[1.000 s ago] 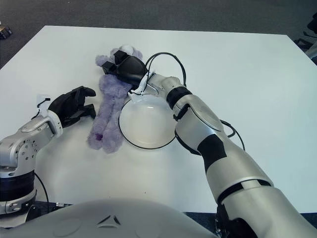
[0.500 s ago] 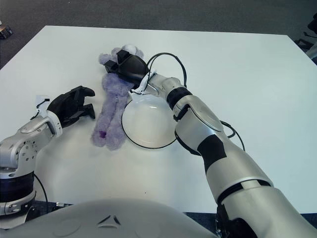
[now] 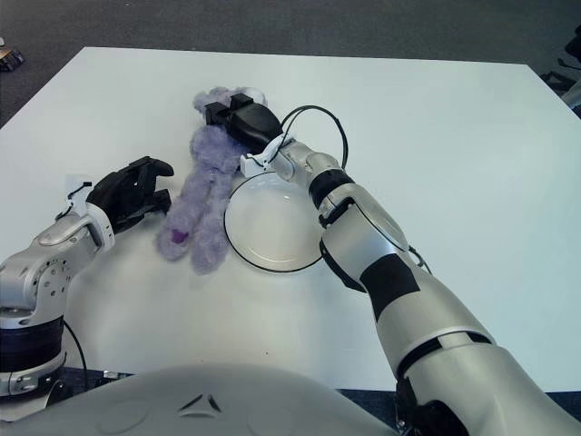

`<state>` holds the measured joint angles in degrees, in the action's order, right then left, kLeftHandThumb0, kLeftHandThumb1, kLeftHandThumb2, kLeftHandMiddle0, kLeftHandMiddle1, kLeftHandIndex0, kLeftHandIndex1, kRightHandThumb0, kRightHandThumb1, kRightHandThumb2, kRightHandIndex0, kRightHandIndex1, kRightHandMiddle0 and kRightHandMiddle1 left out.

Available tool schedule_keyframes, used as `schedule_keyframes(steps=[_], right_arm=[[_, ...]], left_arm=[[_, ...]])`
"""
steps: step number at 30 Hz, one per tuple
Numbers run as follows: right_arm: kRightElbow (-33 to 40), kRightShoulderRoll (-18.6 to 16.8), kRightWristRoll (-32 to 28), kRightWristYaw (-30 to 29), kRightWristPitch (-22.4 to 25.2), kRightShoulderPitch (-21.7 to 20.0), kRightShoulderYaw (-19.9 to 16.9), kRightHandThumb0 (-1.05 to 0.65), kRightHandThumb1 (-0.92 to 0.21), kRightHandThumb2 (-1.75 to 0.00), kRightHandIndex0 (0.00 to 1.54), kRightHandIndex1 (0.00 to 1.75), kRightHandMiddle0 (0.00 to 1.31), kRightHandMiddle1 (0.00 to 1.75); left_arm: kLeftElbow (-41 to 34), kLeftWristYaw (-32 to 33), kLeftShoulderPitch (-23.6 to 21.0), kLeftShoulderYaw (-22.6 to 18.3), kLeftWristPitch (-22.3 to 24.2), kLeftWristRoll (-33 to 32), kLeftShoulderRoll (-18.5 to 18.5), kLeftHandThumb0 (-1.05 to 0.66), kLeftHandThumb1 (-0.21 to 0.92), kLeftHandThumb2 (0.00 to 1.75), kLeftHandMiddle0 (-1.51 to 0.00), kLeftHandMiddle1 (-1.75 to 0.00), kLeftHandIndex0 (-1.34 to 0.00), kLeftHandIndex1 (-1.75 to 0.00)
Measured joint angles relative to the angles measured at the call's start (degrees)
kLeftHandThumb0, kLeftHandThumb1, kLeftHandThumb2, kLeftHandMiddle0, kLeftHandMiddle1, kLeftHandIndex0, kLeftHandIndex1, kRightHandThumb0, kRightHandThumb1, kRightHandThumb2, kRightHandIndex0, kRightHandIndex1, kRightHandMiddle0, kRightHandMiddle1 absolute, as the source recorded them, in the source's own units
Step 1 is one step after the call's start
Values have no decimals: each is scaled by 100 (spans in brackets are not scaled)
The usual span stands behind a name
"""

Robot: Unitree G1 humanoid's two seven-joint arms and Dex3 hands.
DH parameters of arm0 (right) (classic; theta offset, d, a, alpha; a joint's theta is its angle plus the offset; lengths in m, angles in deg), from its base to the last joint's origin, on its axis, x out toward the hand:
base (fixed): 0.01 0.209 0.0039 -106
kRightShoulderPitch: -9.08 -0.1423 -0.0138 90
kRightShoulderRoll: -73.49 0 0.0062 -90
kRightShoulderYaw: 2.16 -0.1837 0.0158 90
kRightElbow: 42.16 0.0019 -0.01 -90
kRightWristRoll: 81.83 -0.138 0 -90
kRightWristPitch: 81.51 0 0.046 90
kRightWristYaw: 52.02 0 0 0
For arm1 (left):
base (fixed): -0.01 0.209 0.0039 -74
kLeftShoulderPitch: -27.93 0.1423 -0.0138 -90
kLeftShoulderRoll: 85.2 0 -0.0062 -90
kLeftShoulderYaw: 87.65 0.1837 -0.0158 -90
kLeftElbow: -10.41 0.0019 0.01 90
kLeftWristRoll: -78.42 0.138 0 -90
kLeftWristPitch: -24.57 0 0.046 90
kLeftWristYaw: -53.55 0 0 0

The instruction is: Put the doll into the plate.

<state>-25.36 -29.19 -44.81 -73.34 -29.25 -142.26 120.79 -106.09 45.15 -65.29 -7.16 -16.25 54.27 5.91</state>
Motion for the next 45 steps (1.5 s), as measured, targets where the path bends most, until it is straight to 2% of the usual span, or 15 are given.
schedule_keyframes(steps=[9,16,22,25,28,38,45], right_arm=[[99,-241,-924,593,343,118,-932,0,-12,-153,81,165,52,175],[265,-379,-1384,961,626,136,-1428,0,-9,-156,81,168,54,175],[446,-421,-1534,1063,836,156,-1632,0,-9,-157,81,170,54,175],[528,-440,-1578,1060,912,172,-1714,-32,-24,-140,114,173,59,175],[580,-461,-1605,1034,955,182,-1797,-42,-28,-135,125,174,61,175],[608,-577,-2041,1114,1174,177,-2273,-49,-26,-138,129,175,65,175],[612,-665,-2566,1498,1623,88,-2759,-48,-27,-137,127,175,64,175]], left_arm=[[-12,-6,38,53,-90,73,38,-39,65,90,-94,-175,-37,-175],[-14,-6,60,75,-152,167,38,-39,63,92,-94,-175,-38,-175],[-10,-8,84,87,-237,224,31,-40,61,94,-94,-175,-39,-175],[-8,-8,102,89,-289,241,11,-40,60,96,-95,-175,-40,-175],[7,-8,110,92,-334,248,-20,-40,59,97,-96,-175,-40,-175],[64,-8,124,196,-535,431,-39,-41,54,103,-97,-175,-44,-175],[103,-8,155,329,-789,675,-35,-42,53,105,-95,-175,-45,-175]])
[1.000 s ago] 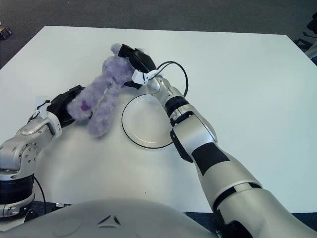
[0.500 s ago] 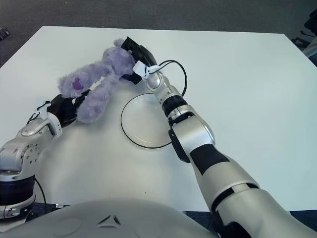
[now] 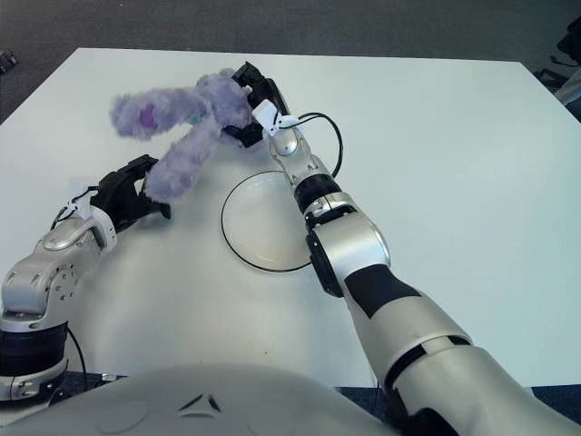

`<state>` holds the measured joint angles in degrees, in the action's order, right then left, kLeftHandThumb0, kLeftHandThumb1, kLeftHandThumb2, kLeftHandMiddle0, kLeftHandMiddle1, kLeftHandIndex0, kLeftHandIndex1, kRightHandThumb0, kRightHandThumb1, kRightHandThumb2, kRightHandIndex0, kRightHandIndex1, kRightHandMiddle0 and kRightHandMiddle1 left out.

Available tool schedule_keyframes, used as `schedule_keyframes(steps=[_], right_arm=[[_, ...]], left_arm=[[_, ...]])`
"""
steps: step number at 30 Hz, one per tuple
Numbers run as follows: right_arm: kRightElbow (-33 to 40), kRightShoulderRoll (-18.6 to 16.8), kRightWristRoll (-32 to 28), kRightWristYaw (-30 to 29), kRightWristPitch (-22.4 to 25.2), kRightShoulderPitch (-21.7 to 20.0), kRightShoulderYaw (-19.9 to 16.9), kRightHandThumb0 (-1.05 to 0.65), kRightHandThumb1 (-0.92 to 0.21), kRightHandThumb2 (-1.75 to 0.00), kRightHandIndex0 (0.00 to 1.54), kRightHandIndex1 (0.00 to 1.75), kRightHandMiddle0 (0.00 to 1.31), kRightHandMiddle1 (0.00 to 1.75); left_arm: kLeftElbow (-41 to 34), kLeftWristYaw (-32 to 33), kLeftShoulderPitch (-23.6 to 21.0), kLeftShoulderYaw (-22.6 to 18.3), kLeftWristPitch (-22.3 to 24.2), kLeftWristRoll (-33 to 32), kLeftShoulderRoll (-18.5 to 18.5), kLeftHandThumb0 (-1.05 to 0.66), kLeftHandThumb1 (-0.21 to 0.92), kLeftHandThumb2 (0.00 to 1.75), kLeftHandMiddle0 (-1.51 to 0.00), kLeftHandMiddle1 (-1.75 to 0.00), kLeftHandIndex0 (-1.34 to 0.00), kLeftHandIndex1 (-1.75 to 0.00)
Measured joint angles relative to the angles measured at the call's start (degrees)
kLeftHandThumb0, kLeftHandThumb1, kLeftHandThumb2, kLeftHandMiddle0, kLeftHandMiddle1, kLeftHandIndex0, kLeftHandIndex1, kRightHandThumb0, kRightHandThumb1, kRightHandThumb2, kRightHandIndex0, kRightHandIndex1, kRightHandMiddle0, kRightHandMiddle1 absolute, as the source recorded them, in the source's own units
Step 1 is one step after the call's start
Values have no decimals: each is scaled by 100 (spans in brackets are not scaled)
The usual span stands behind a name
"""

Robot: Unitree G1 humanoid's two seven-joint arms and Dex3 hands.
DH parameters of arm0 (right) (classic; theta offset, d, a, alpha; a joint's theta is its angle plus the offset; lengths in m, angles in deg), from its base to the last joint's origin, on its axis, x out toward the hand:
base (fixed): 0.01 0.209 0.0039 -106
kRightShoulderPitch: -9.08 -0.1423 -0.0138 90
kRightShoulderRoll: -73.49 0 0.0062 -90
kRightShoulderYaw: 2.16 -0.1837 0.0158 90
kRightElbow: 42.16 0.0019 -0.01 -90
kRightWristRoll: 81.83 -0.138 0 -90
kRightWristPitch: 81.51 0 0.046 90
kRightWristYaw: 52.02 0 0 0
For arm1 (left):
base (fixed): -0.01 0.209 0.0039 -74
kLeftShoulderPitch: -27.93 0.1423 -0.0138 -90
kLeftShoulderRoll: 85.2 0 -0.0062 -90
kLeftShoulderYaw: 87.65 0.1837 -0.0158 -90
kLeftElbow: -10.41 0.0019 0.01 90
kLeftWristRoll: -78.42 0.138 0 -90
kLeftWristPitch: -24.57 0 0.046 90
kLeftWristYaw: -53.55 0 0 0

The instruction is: Put the doll into the plate.

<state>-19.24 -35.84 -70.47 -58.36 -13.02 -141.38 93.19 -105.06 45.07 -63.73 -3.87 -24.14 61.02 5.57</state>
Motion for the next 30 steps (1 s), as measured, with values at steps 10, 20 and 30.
schedule_keyframes(steps=[10,20,30], right_arm=[[148,-78,-1295,992,1034,-207,-1019,-48,-28,-136,122,175,64,175],[454,-75,-1975,1507,2284,-237,-1471,-46,-32,-131,116,175,60,175],[981,-57,-2199,1615,3142,-240,-1538,-44,-39,-122,103,175,55,175]], left_arm=[[156,-28,58,103,-474,280,14,-42,53,105,-93,-175,-45,-175],[324,-111,70,200,-844,492,68,-42,52,107,-92,-175,-46,-175],[536,-132,69,302,-1302,832,133,-42,51,107,-92,-175,-46,-175]])
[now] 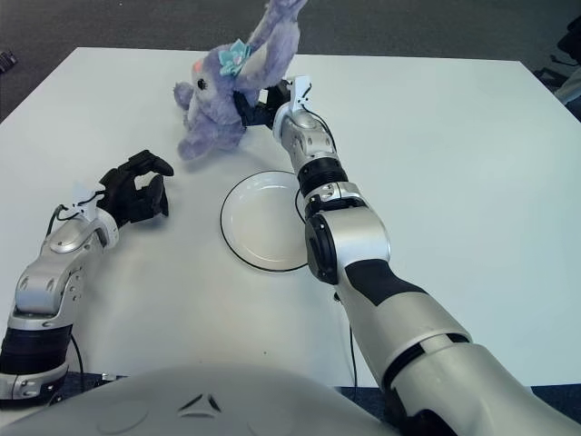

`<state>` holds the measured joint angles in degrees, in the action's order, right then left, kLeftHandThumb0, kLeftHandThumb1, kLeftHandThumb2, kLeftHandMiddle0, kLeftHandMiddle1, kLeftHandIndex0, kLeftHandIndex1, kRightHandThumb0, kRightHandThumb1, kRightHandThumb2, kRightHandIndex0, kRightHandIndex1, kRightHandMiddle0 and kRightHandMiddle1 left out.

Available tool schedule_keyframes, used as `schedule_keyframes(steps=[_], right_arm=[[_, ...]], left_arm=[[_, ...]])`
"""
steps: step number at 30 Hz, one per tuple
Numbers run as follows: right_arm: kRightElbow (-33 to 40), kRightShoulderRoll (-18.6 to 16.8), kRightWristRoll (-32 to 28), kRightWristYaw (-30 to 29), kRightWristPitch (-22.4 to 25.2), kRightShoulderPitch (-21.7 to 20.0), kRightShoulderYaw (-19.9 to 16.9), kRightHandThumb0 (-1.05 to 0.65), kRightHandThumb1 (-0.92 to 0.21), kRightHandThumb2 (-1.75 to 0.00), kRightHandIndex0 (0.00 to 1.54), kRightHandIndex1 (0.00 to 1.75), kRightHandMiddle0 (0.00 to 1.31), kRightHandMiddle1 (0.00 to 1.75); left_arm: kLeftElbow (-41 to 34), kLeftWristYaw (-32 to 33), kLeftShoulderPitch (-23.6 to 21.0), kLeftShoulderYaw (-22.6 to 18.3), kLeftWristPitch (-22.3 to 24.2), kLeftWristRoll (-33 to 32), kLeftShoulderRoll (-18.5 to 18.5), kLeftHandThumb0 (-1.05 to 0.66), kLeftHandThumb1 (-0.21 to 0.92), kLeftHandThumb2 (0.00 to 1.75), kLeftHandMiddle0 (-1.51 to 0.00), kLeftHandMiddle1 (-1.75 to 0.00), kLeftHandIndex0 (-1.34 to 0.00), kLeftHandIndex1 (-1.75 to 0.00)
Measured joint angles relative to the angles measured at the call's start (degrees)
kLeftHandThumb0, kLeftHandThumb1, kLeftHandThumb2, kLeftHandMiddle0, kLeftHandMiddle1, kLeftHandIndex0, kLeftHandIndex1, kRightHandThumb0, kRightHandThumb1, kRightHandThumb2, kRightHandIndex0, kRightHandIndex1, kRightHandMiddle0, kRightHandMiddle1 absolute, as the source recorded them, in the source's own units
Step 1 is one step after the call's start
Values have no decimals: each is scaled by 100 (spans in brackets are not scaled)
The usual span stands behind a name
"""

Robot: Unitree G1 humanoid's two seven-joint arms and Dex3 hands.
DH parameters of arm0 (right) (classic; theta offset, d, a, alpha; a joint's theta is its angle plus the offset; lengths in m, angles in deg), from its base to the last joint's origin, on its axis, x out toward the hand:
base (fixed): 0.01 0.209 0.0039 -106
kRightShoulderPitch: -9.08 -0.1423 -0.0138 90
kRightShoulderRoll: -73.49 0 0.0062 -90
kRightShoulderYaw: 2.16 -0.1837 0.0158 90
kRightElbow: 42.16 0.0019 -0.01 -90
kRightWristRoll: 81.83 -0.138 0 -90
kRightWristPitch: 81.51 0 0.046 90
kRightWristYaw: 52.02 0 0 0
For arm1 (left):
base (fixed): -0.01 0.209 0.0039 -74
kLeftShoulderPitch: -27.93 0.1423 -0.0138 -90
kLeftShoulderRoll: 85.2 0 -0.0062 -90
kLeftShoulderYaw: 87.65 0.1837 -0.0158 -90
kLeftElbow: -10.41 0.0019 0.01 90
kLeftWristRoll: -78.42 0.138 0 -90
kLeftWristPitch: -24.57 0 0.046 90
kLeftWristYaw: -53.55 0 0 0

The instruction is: Put the doll into the plate.

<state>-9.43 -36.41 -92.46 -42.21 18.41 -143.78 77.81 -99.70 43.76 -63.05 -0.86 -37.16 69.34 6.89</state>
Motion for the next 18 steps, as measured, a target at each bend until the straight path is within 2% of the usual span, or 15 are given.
schedule_keyframes(steps=[4,13,15,18], right_arm=[[218,30,-161,130,384,3,-59,-43,-42,-118,98,175,52,175],[681,228,-479,385,1351,62,-210,-43,-43,-117,108,175,51,175],[789,275,-506,388,1514,95,-216,-43,-43,-117,109,175,51,175],[904,348,-564,392,1731,129,-225,-43,-43,-117,110,175,51,175]], left_arm=[[93,20,-26,55,-179,219,12,-41,56,102,-88,-175,-43,-175],[581,436,-204,232,-804,1100,25,-37,74,77,-70,-175,-30,-175],[695,512,-246,242,-935,1239,24,-20,65,89,-61,-170,-24,-175],[849,626,-287,270,-1176,1425,13,-7,62,93,-54,-164,-19,-175]])
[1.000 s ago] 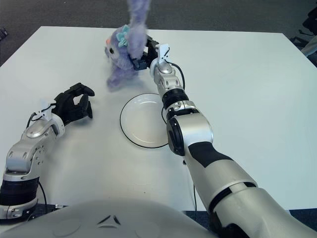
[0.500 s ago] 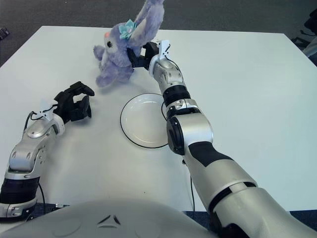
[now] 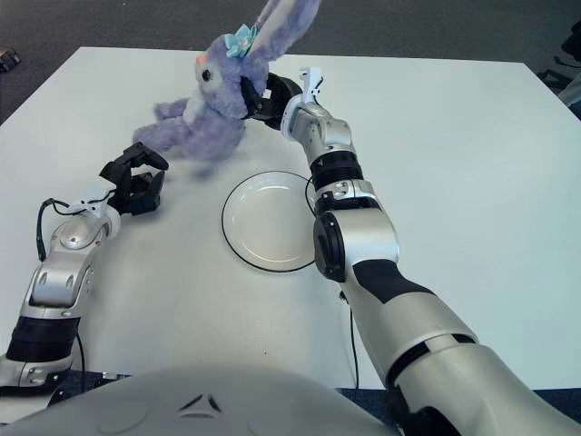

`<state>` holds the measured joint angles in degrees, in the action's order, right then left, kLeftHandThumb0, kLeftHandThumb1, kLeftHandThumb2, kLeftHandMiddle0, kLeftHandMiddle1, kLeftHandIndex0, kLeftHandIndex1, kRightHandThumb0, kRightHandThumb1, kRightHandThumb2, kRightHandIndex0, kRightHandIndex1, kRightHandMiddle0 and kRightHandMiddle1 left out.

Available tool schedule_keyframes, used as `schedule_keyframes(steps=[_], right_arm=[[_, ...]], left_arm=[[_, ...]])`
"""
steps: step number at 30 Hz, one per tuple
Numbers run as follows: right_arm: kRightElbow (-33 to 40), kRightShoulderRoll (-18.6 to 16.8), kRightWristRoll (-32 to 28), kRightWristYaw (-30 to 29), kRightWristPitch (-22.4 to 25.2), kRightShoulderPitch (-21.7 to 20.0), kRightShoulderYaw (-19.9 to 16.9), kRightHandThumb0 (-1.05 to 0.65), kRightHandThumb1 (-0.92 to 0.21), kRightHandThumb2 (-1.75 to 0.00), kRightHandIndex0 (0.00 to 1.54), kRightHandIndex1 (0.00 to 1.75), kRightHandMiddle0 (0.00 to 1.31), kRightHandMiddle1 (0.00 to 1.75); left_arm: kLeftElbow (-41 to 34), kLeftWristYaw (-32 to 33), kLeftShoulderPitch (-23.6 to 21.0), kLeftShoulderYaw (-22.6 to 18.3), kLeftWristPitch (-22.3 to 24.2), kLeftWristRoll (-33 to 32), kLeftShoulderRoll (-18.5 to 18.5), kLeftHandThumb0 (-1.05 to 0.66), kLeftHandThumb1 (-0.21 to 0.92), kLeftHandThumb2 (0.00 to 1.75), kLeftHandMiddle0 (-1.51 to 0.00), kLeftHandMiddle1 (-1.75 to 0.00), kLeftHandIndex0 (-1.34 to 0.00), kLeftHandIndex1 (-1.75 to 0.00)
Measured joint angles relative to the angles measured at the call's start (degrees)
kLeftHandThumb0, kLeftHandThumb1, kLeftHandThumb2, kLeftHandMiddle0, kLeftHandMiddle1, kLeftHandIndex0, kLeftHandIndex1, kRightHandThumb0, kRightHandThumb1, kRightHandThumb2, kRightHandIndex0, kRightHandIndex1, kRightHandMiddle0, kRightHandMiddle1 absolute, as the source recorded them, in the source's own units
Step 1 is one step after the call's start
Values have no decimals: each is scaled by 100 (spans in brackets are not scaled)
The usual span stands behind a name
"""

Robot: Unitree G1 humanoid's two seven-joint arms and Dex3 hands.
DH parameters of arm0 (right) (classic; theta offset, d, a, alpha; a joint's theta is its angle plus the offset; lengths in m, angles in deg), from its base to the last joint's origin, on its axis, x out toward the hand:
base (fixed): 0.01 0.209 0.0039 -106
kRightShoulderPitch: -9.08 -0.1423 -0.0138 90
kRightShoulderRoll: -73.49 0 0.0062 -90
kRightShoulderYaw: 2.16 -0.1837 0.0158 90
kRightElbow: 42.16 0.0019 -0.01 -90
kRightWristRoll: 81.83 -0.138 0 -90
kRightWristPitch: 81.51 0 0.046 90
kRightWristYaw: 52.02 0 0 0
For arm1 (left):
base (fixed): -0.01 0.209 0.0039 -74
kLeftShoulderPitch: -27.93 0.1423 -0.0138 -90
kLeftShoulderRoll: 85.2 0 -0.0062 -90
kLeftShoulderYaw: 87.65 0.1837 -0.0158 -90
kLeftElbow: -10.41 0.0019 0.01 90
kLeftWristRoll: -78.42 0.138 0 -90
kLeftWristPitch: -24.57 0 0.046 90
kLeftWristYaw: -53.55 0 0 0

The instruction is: Put the doll into the plate.

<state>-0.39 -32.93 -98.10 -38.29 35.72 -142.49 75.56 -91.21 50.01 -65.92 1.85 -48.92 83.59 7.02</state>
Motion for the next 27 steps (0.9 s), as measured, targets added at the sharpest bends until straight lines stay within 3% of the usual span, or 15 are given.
schedule_keyframes(steps=[8,10,12,14,17,20,27], right_arm=[[204,265,-50,74,498,206,-26,-43,-42,-118,105,175,52,175],[222,308,-50,70,603,255,-27,-43,-42,-118,103,175,52,175],[257,329,-53,62,680,289,-28,-43,-42,-118,103,175,52,175],[308,344,-63,47,766,309,-39,-43,-42,-119,105,175,52,175],[347,373,-100,28,941,312,-71,-44,-41,-119,109,175,53,175],[358,400,-122,-20,1091,312,-122,-44,-41,-119,113,175,53,175],[357,407,-261,-179,1292,323,-343,-42,-46,-113,114,175,49,175]], left_arm=[[377,474,-68,170,-625,660,-57,-1,70,85,-26,-173,-21,-175],[471,647,-68,250,-809,922,-59,-1,81,71,-18,-174,-15,-175],[568,832,-67,323,-987,1186,-56,16,86,62,-19,-174,-8,-153],[661,1051,-68,394,-1154,1515,-44,-33,85,59,-8,-157,-3,-121],[846,1543,-90,517,-1407,2098,-11,-63,88,53,-2,-128,-1,-95],[1081,2039,-141,603,-1669,2553,-2,-75,90,47,-1,-103,0,-81],[1651,3076,-347,812,-1981,3338,-72,-78,81,43,0,-71,0,-70]])
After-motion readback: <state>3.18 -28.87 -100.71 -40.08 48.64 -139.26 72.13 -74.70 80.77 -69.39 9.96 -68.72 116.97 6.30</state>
